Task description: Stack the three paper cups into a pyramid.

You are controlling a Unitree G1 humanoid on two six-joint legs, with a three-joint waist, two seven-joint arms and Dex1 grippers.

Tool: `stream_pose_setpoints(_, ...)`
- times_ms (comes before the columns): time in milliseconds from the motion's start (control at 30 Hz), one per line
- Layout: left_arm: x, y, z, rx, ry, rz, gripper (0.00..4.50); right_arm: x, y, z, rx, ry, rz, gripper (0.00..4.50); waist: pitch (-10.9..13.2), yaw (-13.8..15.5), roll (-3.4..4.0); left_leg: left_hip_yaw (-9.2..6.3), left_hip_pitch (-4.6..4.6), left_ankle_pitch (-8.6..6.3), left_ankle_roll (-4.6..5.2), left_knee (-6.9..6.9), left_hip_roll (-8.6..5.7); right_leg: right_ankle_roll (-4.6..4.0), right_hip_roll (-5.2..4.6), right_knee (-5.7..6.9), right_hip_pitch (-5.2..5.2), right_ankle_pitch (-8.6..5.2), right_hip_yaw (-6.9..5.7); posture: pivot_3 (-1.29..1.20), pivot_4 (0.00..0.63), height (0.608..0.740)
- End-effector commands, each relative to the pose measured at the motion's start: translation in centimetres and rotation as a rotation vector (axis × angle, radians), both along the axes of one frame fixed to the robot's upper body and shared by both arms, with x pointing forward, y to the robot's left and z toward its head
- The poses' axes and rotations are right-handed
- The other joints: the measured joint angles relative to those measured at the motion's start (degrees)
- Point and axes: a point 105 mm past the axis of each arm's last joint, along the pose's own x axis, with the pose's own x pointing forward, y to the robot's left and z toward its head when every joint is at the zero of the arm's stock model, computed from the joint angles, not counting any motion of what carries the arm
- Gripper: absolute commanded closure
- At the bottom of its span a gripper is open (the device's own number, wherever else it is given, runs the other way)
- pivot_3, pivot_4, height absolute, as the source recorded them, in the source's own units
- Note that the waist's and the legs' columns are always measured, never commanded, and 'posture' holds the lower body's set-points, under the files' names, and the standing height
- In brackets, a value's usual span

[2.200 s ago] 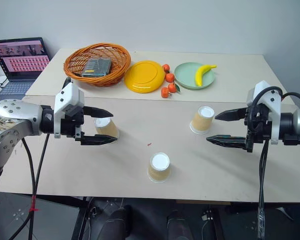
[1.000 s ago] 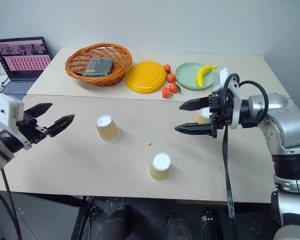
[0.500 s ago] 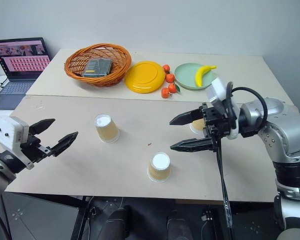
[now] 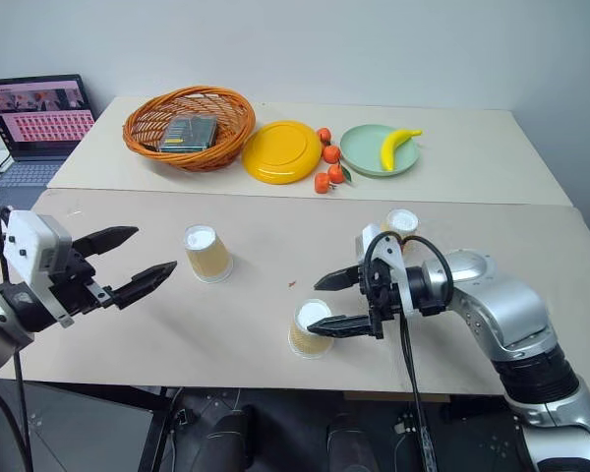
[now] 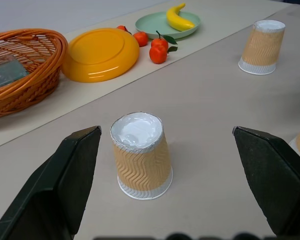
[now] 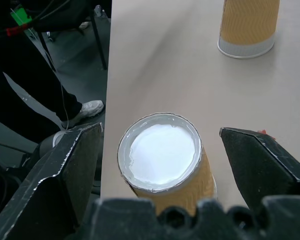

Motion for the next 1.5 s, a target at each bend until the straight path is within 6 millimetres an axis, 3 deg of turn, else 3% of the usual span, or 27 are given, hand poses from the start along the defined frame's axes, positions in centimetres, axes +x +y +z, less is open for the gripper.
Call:
stream_pose_setpoints(33,0.0,-0.4,0.5,0.015,-0.005,-0.028,0.00,-0.2,0.7,0.7,0.011,-0.068,0.019,0.07,0.00,0.02,0.00,0.00,0.00,0.00,0.00,0.00,0.00,0.00,0.00,0.00,0.00,0.00,0.00,0.00,0.150,0.732)
stream_pose_setpoints(200,-0.7,-1.8,0.5,0.026,0.037,-0.111,0.00,0.1,0.5,-0.6,-0.035,-0.093,0.002,0.07,0.00,0.10,-0.01,-0.01,-0.01,0.00,0.00,0.00,0.00,0.00,0.00,-0.02,0.00,-0.01,-0.02,0.00,0.150,0.732)
stream_pose_setpoints(500,-2.7,-4.0,0.8,0.056,0.117,-0.329,0.00,0.2,0.5,-0.8,-0.038,-0.106,-0.015,0.07,0.00,0.06,-0.01,0.01,-0.01,0.00,0.00,0.00,0.02,-0.01,0.01,-0.02,0.00,-0.01,-0.01,0.00,0.150,0.732)
stream_pose_setpoints(733,-4.0,-4.2,0.6,0.150,0.128,-0.457,0.00,0.0,0.4,-1.0,-0.034,-0.106,-0.026,0.07,0.00,0.05,-0.01,0.02,0.00,-0.01,-0.01,-0.03,0.02,-0.04,0.01,-0.03,-0.02,-0.03,0.00,0.00,0.150,0.732)
stream_pose_setpoints(900,-3.8,-3.8,0.2,0.181,0.113,-0.471,0.00,-0.3,0.2,-1.2,-0.031,-0.091,-0.032,0.07,0.00,0.06,-0.01,0.03,0.00,-0.01,-0.01,-0.03,0.03,-0.07,0.01,-0.04,-0.02,-0.05,0.00,0.00,0.150,0.732)
stream_pose_setpoints(1000,-3.6,-3.7,0.0,0.174,0.113,-0.477,0.00,-0.4,0.2,-0.6,-0.025,-0.102,-0.038,0.07,0.00,0.06,-0.01,0.03,0.00,-0.01,-0.01,-0.04,0.03,-0.08,0.01,-0.05,-0.02,-0.05,0.00,0.00,0.150,0.732)
stream_pose_setpoints(1300,-3.3,-3.9,-1.0,0.144,0.113,-0.495,0.00,0.5,0.3,4.2,0.095,-0.184,-0.090,0.07,0.00,0.00,0.00,0.05,-0.01,-0.01,-0.01,-0.05,0.05,-0.07,0.01,-0.05,-0.03,-0.05,0.01,0.00,0.150,0.732)
stream_pose_setpoints(1500,-3.4,-3.9,-1.3,0.143,0.118,-0.519,0.00,-1.0,0.2,4.5,0.072,-0.157,-0.044,0.07,0.00,0.12,-0.01,0.04,-0.01,0.00,0.00,-0.08,0.04,-0.07,0.01,-0.06,-0.03,-0.06,0.00,0.00,0.150,0.732)
